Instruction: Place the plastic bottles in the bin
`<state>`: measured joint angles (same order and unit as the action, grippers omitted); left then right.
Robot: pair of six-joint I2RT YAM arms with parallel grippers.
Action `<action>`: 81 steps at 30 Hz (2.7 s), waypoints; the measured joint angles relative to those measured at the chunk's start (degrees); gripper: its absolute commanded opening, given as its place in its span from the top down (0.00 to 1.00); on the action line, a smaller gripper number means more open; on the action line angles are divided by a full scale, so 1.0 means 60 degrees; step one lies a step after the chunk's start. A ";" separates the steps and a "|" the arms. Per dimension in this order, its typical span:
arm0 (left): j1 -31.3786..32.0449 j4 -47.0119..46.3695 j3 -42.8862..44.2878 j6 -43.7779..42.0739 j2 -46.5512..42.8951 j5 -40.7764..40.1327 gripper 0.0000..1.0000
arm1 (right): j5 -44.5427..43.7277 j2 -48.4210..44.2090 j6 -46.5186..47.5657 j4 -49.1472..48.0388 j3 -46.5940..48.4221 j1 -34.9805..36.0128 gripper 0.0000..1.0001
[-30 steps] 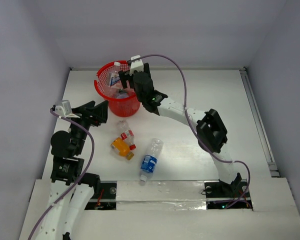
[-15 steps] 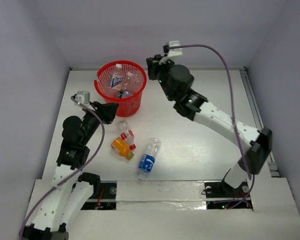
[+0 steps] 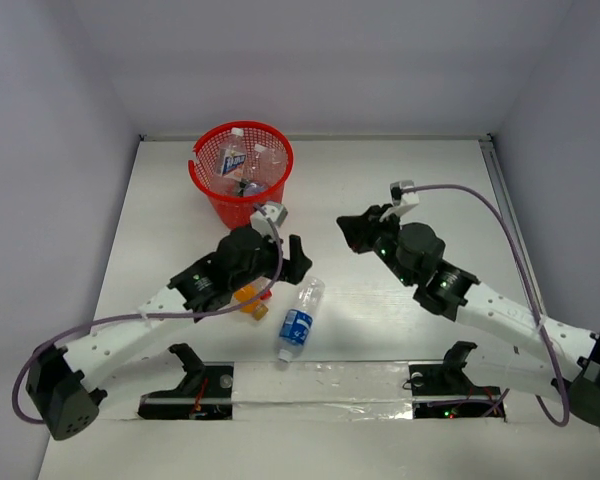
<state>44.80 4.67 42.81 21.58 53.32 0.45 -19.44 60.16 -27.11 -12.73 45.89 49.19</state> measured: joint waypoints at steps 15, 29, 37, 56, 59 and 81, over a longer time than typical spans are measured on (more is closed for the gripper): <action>0.2590 0.0044 -0.0011 0.0503 0.3209 -0.2663 0.20 | -0.0266 -0.3687 -0.1118 0.1679 -0.2189 0.0004 0.21; 0.2586 -0.1530 -0.0011 0.0484 0.5435 -0.2699 0.55 | -0.0685 -0.4222 -0.1235 0.2477 -0.2415 0.0004 0.07; 0.2586 -0.1526 -0.0004 0.0481 0.3512 -0.2860 0.61 | -0.0667 -0.3799 -0.1140 0.2277 -0.2466 0.0004 0.51; 0.2586 0.1042 0.1158 0.0342 -0.4798 -0.6535 0.63 | 0.1512 0.1086 -0.0834 -0.0146 -0.0907 0.0714 0.66; 0.2586 0.1038 0.1628 0.0215 -0.5450 -0.6987 0.63 | 0.1625 0.2415 -0.0761 -0.0339 -0.0175 0.1311 0.64; 0.2586 0.0138 0.2466 -0.1501 -0.5690 -0.8072 0.64 | 0.1224 0.8517 0.0546 0.1548 0.5217 0.3242 0.20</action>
<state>60.31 5.50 57.60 12.58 19.18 -47.99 -12.10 111.26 -23.83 -3.44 77.19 68.64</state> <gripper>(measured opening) 0.570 0.803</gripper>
